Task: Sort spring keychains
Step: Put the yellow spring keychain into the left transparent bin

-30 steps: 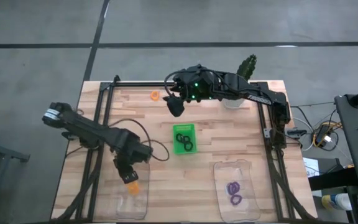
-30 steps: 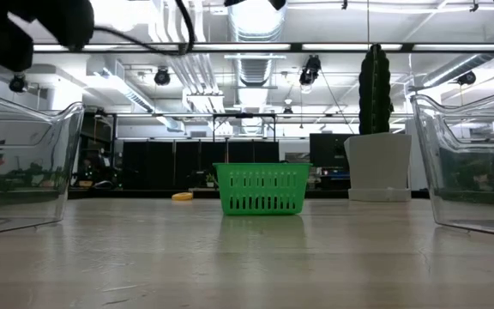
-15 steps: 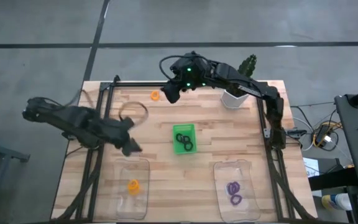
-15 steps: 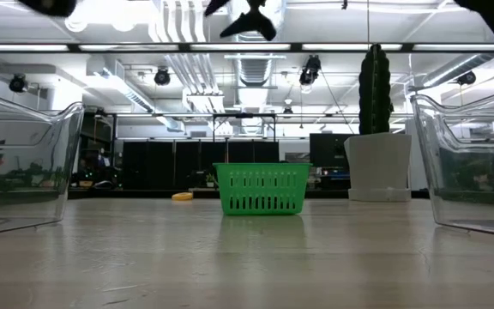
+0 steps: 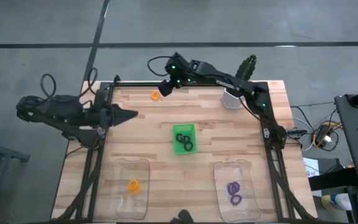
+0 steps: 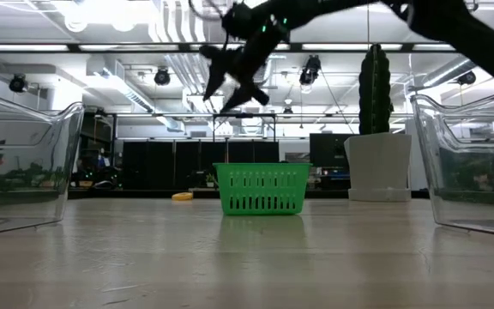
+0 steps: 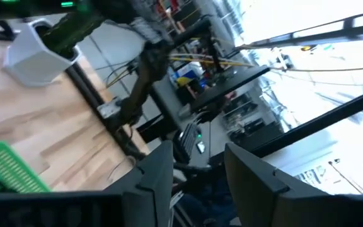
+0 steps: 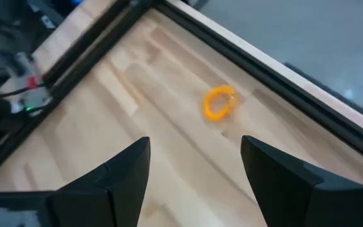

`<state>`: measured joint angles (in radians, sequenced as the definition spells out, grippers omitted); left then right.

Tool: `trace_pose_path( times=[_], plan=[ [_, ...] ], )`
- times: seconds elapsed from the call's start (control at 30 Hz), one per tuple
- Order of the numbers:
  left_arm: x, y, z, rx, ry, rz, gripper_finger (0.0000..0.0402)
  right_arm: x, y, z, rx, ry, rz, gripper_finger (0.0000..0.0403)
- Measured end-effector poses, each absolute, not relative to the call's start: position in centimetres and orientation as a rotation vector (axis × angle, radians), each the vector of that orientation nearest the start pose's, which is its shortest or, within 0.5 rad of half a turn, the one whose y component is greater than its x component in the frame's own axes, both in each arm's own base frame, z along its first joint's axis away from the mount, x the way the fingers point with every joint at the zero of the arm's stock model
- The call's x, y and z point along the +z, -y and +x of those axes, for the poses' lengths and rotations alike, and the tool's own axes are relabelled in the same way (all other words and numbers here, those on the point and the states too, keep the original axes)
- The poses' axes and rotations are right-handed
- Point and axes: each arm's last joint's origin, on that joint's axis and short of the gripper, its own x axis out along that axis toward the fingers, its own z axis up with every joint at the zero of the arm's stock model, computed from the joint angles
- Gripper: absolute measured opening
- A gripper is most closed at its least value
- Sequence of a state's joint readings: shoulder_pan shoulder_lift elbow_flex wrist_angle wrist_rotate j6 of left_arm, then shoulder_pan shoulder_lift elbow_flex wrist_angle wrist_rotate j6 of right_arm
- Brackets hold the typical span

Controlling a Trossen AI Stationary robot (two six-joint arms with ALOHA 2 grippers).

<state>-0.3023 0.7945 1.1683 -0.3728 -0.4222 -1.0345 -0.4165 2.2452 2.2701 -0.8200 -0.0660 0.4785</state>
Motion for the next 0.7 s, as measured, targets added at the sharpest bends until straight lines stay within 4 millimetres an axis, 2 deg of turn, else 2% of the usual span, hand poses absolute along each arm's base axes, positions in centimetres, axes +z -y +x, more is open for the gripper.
trace_pose_path(
  times=[0.23, 0.37, 0.47, 0.57, 0.7],
  plan=[
    [43.8, 2.9, 13.4, 0.105, 0.070, -1.036, 0.0135, 26.2, 23.1, 47.5, -0.450, -0.683, 0.752, 0.0235],
    [43.8, 3.0, 13.5, 0.106, 0.068, -1.040, 0.0135, 24.2, 23.6, 48.5, -0.364, -0.690, 0.731, 0.0235],
    [43.7, 2.9, 13.5, 0.131, 0.080, -1.052, 0.0135, 23.7, 23.1, 48.3, -0.325, -0.747, 0.760, 0.0230],
    [43.6, 2.8, 13.4, 0.171, 0.088, -1.071, 0.0135, 24.6, 21.6, 47.2, -0.279, -0.870, 0.789, 0.0194],
    [43.5, 2.4, 13.0, 0.253, 0.102, -1.001, 0.0135, 28.7, 17.1, 45.8, -0.201, -0.965, 0.670, 0.0075]
  ],
)
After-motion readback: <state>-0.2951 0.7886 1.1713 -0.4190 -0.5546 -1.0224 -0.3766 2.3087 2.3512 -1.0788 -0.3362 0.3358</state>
